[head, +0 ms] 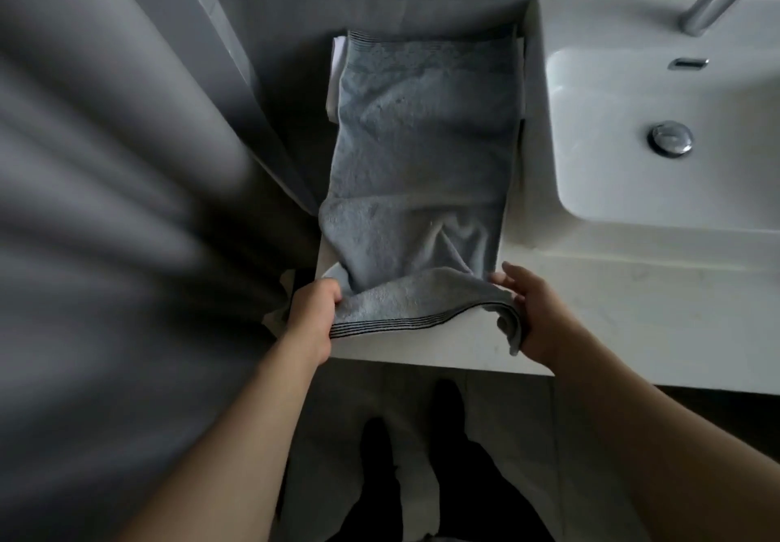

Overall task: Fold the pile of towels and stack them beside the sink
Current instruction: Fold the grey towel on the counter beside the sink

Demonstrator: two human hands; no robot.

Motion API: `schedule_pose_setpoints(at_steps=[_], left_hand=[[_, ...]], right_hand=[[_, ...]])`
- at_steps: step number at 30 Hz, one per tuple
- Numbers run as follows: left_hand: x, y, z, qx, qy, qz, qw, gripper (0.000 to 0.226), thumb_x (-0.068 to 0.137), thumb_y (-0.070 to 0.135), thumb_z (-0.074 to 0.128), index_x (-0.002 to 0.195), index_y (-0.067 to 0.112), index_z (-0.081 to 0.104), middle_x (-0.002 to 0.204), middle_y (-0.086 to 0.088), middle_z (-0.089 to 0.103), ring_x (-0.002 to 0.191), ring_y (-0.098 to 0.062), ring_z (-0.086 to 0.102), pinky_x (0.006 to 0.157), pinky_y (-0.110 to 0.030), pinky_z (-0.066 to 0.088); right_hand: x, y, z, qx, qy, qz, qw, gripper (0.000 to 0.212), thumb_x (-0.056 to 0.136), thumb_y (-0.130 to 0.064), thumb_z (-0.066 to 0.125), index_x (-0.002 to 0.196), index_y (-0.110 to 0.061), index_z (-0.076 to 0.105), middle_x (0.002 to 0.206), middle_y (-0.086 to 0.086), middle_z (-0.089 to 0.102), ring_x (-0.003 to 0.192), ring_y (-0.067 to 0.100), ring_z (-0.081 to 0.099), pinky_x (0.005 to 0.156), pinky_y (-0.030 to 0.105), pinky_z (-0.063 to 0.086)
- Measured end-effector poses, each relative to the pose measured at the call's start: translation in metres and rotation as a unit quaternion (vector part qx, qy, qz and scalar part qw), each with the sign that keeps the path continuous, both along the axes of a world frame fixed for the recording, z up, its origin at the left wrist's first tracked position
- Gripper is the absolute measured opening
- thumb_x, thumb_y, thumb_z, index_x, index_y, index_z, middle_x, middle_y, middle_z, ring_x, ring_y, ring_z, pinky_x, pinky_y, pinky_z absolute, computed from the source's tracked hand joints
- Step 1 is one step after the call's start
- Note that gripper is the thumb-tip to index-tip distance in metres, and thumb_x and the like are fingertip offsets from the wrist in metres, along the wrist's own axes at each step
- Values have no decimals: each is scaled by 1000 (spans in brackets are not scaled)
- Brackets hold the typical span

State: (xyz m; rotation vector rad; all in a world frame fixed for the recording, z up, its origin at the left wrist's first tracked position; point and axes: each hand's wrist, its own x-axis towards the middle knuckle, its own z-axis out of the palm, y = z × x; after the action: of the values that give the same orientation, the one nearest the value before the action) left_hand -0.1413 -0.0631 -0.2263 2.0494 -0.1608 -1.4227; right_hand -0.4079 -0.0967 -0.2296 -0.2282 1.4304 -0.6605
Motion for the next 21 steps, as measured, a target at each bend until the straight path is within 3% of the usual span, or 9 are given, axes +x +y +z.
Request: schedule_pose_setpoints(at_steps=[2,3,5,7,10,13,16,19,21], left_hand=[[12,13,-6,3,-19,-42,999,23,69,24,53,86,9,56,85,-11,52,79,-27,52,69,-40,41],[17,20,-10,3,-33,-55,998,19,75,26,53,86,10,56,85,-12,52,78,-27,52,68,-40,41],[27,32,-20,7,-76,-81,994,26,85,28,51,87,4,61,87,-16,61,80,-30,60,69,-41,46],[34,44,-28,5,-119,-120,986,30,90,28,50,86,1,65,90,-20,67,80,-34,64,67,-39,47],[39,62,-34,9,-180,-194,964,26,91,28,48,78,8,60,78,-15,60,66,-30,55,59,-33,38],[42,72,-41,37,-198,-239,950,25,92,30,47,91,10,62,84,-15,63,74,-34,62,56,-30,48],[39,74,-40,92,-241,-288,922,33,95,32,49,114,6,58,107,-16,65,96,-37,64,75,-37,56],[31,67,-30,118,-321,-323,883,47,93,37,51,129,7,46,132,-16,54,118,-39,54,90,-41,46],[23,54,-19,87,-352,-341,868,48,92,38,51,130,9,45,135,-16,50,122,-39,51,96,-45,44]], right_hand=[[2,13,-1,-42,160,18,986,14,87,-19,62,88,-6,69,57,4,57,46,17,56,45,22,44],[1,20,-2,-64,265,67,960,15,87,-15,61,92,-6,71,63,6,62,56,21,60,53,26,48],[-3,35,-5,-107,436,204,870,21,87,-11,54,96,-9,73,86,11,66,77,29,62,70,34,50],[-7,49,-4,-135,508,303,795,28,86,-11,49,99,-14,73,101,8,56,93,33,58,79,31,43],[-8,60,-2,-157,529,350,757,34,85,-9,46,110,-13,70,106,5,44,101,33,55,83,28,37],[-5,64,-3,-129,544,426,711,34,85,-5,45,111,-7,66,117,16,46,105,39,53,89,34,40],[-2,69,1,-56,543,526,652,34,86,-13,44,116,-7,58,123,17,46,115,37,44,96,40,37],[5,68,9,-23,520,563,642,41,89,-22,44,127,-10,52,131,16,44,122,35,42,100,43,39],[11,58,16,-50,507,569,646,41,89,-23,46,126,-9,52,132,17,46,120,35,47,101,42,42]])
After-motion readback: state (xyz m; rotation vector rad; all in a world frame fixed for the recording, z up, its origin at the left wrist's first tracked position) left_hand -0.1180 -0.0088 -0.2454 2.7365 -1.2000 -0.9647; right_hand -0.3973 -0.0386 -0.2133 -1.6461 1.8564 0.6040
